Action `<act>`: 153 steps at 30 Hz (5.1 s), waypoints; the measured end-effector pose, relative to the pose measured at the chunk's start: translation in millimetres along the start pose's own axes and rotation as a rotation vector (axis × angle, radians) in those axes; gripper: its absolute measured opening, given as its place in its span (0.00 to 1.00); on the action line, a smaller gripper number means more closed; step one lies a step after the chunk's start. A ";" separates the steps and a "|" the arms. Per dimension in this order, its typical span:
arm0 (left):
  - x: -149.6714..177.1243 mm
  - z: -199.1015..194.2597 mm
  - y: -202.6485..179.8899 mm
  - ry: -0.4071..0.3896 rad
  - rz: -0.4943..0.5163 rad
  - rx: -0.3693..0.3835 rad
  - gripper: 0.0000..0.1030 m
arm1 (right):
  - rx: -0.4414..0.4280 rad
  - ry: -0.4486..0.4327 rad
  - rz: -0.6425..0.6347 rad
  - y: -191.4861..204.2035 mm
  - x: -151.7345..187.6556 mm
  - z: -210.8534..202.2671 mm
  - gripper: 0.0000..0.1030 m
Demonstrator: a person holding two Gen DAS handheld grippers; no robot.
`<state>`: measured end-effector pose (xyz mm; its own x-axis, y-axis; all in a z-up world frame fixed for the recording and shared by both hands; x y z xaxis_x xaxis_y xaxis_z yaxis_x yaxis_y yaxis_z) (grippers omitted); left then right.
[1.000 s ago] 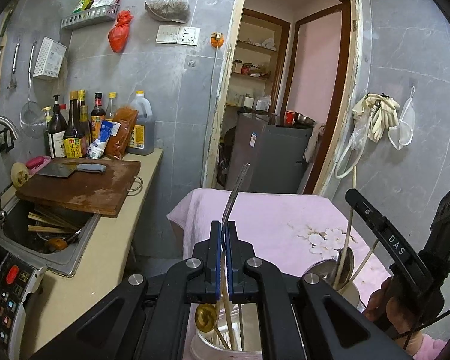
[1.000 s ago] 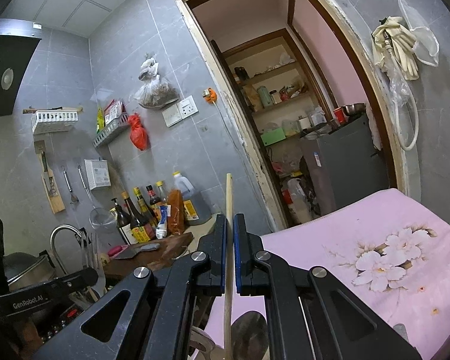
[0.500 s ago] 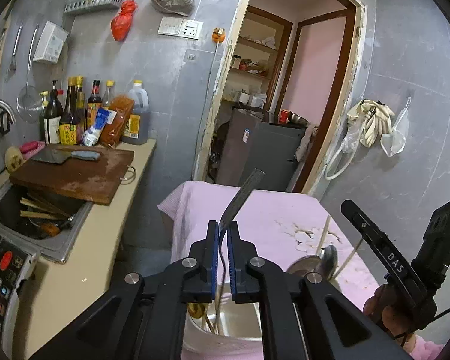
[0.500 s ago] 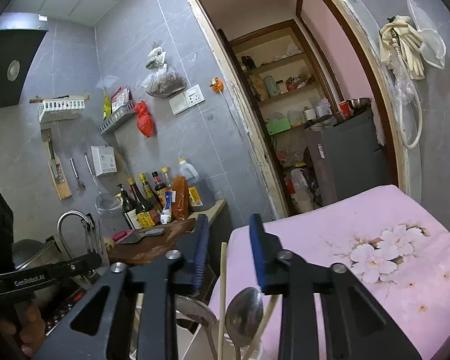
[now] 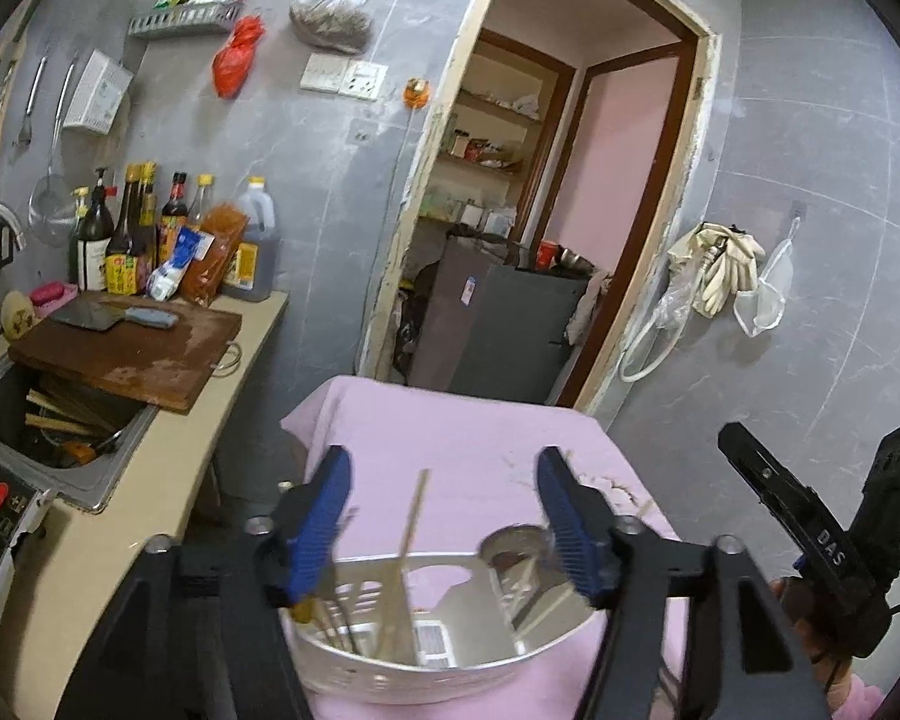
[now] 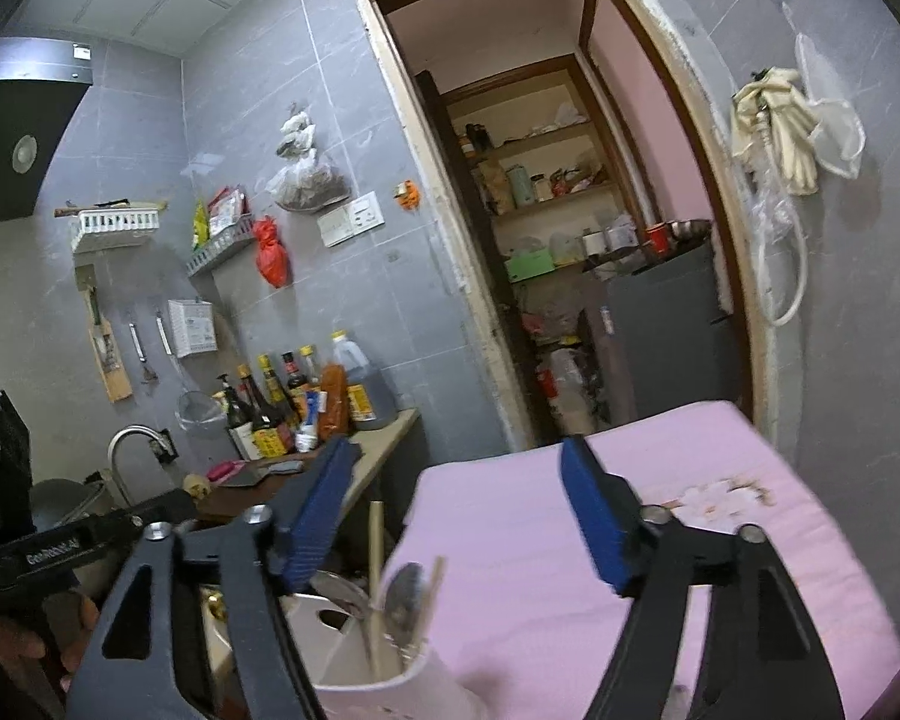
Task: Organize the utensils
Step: 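Move both grippers back toward the knife left on the cloth, then close the right gripper on the knife handle while the left gripper hovers beside it, then close the left gripper on the knife blade next to the right gripper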
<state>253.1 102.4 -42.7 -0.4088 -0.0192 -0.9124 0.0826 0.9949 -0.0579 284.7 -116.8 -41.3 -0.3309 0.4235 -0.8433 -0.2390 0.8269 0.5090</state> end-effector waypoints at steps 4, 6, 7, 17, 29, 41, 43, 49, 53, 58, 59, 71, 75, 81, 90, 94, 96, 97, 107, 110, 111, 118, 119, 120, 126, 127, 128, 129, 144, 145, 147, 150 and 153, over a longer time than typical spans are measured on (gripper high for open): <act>-6.9 0.2 -24.5 -0.031 0.020 -0.016 0.85 | 0.042 -0.004 -0.033 -19.0 -14.8 -16.5 0.85; -9.1 1.2 -35.1 -0.042 0.028 -0.020 0.89 | 0.062 0.000 -0.049 -28.9 -21.3 -24.5 0.91; -10.1 2.5 -43.0 -0.047 0.037 -0.025 0.89 | 0.072 0.004 -0.055 -33.7 -23.5 -27.4 0.95; -5.5 19.1 -108.2 -0.029 0.112 -0.030 0.96 | 0.184 0.061 -0.075 -108.1 -35.3 -50.2 0.98; 45.0 42.1 -169.5 0.095 0.132 0.017 0.96 | 0.265 0.211 -0.091 -187.8 -5.8 -52.6 0.98; 122.1 72.1 -178.6 0.304 0.055 -0.003 0.96 | 0.290 0.407 -0.127 -225.8 62.7 -39.4 0.98; 131.1 77.5 -177.0 0.330 0.037 -0.004 0.96 | 0.298 0.432 -0.137 -228.2 71.2 -36.2 0.98; 144.5 93.8 -180.4 0.371 0.022 0.017 0.95 | 0.282 0.499 -0.136 -231.1 91.1 -29.0 0.98; 149.8 102.9 -183.7 0.393 0.037 0.034 0.85 | 0.259 0.556 -0.137 -231.2 105.8 -25.1 0.98; 159.0 108.2 -184.7 0.425 0.038 0.049 0.75 | 0.226 0.607 -0.130 -228.9 120.5 -18.3 0.90; 161.2 107.7 -183.4 0.431 0.035 0.053 0.71 | 0.218 0.621 -0.127 -226.9 124.3 -15.3 0.88; 171.2 107.3 -179.9 0.465 0.022 0.035 0.53 | 0.155 0.687 -0.145 -201.6 145.8 17.8 0.35; 171.3 104.6 -176.5 0.464 0.012 0.021 0.53 | 0.125 0.707 -0.142 -193.4 151.6 25.1 0.26; 173.4 106.3 -175.6 0.469 0.001 0.012 0.53 | 0.104 0.741 -0.153 -185.5 161.6 30.4 0.21; 174.3 112.2 -177.2 0.473 -0.005 0.017 0.53 | 0.102 0.772 -0.219 -178.9 166.4 25.9 0.02; 170.9 119.0 -184.7 0.469 0.005 0.042 0.53 | 0.102 0.762 -0.191 -188.9 156.2 18.2 0.01; 170.5 122.1 -188.8 0.469 0.012 0.060 0.53 | 0.097 0.751 -0.206 -188.4 151.6 15.8 0.01; 169.6 125.5 -193.6 0.471 0.017 0.080 0.53 | 0.091 0.748 -0.216 -186.8 150.2 15.5 0.00; 168.7 143.3 -209.5 0.496 0.030 0.144 0.48 | 0.072 0.724 -0.183 -195.2 134.9 4.0 0.00; 171.1 143.8 -206.2 0.506 0.028 0.142 0.48 | 0.078 0.713 -0.164 -205.3 127.6 2.4 0.00; 171.6 143.4 -205.1 0.509 0.027 0.139 0.48 | 0.074 0.724 -0.158 -207.6 128.6 3.6 0.00; 175.0 138.3 -190.9 0.520 -0.015 0.103 0.48 | 0.018 0.774 -0.173 -194.1 145.5 7.4 0.12; 176.4 138.1 -188.9 0.523 -0.020 0.098 0.48 | 0.006 0.777 -0.175 -190.1 147.5 8.0 0.27; 178.0 136.7 -186.2 0.525 -0.025 0.091 0.48 | 0.000 0.777 -0.180 -186.5 148.9 7.8 0.35; 182.0 132.6 -174.4 0.527 -0.046 0.068 0.48 | 0.022 0.811 -0.255 -182.3 164.0 16.1 0.32; 182.3 132.3 -173.0 0.527 -0.050 0.065 0.48 | 0.023 0.815 -0.261 -181.7 165.4 17.6 0.29; 182.4 132.1 -172.2 0.526 -0.054 0.064 0.48 | 0.025 0.818 -0.268 -180.8 167.0 19.7 0.29; 182.3 131.8 -171.5 0.525 -0.056 0.063 0.48 | 0.030 0.816 -0.276 -179.5 167.1 21.0 0.27; 175.6 140.2 -187.9 0.515 -0.029 0.115 0.48 | 0.104 0.702 -0.156 -208.7 121.3 13.5 0.11; 176.0 143.8 -192.3 0.518 -0.021 0.128 0.48 | 0.130 0.701 -0.152 -217.6 118.9 15.4 0.11; 176.2 150.6 -201.3 0.527 -0.003 0.151 0.48 | 0.164 0.698 -0.128 -232.7 114.9 18.0 0.11; 178.1 163.0 -218.3 0.555 0.053 0.180 0.48 | 0.185 0.687 -0.100 -245.9 111.3 20.7 0.11; 180.7 175.6 -231.9 0.586 0.154 0.161 0.47 | 0.189 0.680 -0.091 -251.7 109.9 27.7 0.11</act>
<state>319.7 -149.1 -265.3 -0.8079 0.2259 -0.5442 0.2974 0.9537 -0.0456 333.8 -268.1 -266.9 -0.8285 0.0758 -0.5548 -0.1507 0.9241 0.3513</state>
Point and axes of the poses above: each gripper's, at about its wrist camera, not at the fingertips, and z roughly the way its jaws point, y to its left, x to its underside, the point moved 10 cm from there along z, roughly the way its jaws point, and after that the axes turned 14 degrees about z, right-handed, at the moved point
